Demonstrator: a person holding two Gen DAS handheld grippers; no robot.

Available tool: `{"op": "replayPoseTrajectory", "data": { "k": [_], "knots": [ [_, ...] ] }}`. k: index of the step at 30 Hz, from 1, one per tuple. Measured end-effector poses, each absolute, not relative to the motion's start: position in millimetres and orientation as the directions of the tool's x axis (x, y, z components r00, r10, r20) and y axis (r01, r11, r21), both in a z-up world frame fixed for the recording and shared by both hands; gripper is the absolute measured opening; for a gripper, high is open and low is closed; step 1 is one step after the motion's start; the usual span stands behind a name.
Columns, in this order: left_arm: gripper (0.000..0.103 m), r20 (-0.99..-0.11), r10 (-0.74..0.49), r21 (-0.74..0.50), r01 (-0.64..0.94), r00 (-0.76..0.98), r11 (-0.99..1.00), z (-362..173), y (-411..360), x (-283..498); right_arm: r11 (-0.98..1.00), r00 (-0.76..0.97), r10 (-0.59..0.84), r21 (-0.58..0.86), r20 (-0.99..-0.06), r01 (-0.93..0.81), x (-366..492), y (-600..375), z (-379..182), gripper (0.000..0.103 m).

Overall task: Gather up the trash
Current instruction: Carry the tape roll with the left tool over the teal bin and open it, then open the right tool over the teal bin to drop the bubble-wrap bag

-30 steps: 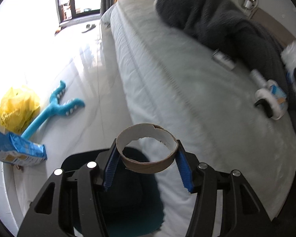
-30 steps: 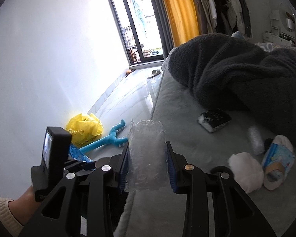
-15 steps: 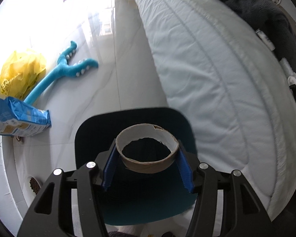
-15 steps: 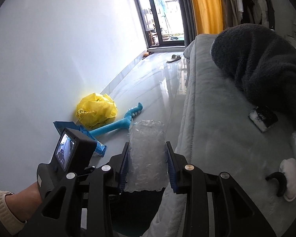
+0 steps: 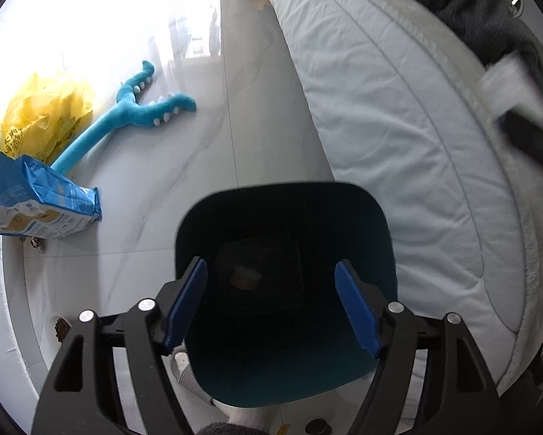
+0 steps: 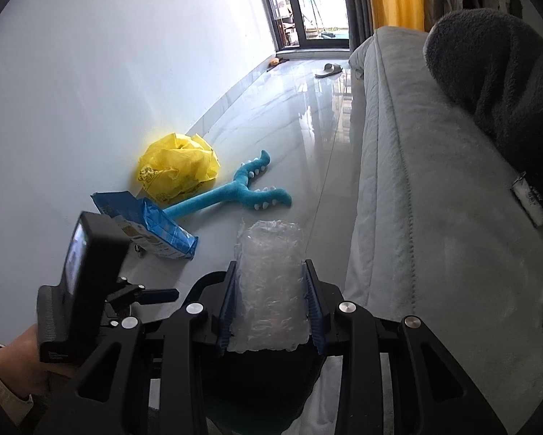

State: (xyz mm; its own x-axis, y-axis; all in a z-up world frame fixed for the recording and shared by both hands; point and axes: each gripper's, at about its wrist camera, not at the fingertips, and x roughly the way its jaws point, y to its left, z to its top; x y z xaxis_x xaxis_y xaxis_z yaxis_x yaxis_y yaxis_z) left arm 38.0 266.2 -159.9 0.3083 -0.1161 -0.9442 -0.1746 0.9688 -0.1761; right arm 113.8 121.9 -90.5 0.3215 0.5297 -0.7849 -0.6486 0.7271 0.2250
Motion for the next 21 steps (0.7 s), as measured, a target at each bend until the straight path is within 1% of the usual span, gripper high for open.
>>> {"op": "replayPoseTrajectory", "data": {
  "k": [5, 9, 21],
  "knots": [
    [0.077, -0.920, -0.109, -0.196, -0.200, 0.377, 0.960, -147, 287, 31, 0.735, 0.275, 0.499, 0.233, -0.822, -0.636, 116, 136, -114, 0.035],
    [0.077, -0.895, -0.079, -0.186, -0.207, 0.439, 0.961, -135, 299, 26, 0.739, 0.237, 0.472, 0.234, -0.849, -0.631, 113, 149, -133, 0.035],
    [0.067, -0.797, -0.017, -0.176, -0.205, 0.604, 0.963, -95, 318, 12, 0.748, 0.164, 0.390, 0.208, -0.906, -0.631, 113, 173, -180, 0.035]
  ]
}}
